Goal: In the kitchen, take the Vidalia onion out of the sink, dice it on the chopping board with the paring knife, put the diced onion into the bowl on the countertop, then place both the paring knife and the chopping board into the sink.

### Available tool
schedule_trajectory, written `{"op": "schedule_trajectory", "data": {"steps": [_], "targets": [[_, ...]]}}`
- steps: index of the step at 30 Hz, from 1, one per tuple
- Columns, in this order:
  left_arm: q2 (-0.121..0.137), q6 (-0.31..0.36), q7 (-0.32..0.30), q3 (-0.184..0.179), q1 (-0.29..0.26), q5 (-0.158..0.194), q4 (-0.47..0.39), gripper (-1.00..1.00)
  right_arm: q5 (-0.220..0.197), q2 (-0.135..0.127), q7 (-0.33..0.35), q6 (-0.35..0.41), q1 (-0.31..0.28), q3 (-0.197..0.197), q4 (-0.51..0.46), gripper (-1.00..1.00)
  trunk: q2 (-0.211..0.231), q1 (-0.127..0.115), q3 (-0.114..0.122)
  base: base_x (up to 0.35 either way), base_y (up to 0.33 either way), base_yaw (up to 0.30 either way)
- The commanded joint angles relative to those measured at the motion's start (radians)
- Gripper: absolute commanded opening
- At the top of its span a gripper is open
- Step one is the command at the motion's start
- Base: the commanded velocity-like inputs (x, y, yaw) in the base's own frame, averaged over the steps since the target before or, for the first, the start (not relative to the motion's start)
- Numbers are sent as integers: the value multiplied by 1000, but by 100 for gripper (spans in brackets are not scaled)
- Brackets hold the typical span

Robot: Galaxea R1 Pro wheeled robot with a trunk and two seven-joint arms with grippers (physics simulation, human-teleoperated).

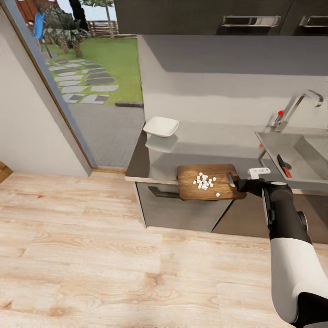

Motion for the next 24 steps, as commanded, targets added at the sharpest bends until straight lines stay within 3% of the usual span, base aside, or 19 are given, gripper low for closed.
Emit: {"op": "schedule_trajectory", "data": {"steps": [1, 24], "targets": [[0, -1, -5, -2, 0, 10, -1, 100, 10, 0, 10, 2, -1, -1, -1, -100, -1, 0, 0, -48, 0, 0], [0, -1, -5, -2, 0, 10, -1, 100, 10, 0, 10, 2, -1, -1, -1, -100, -1, 0, 36, 26, 8, 0]]}}
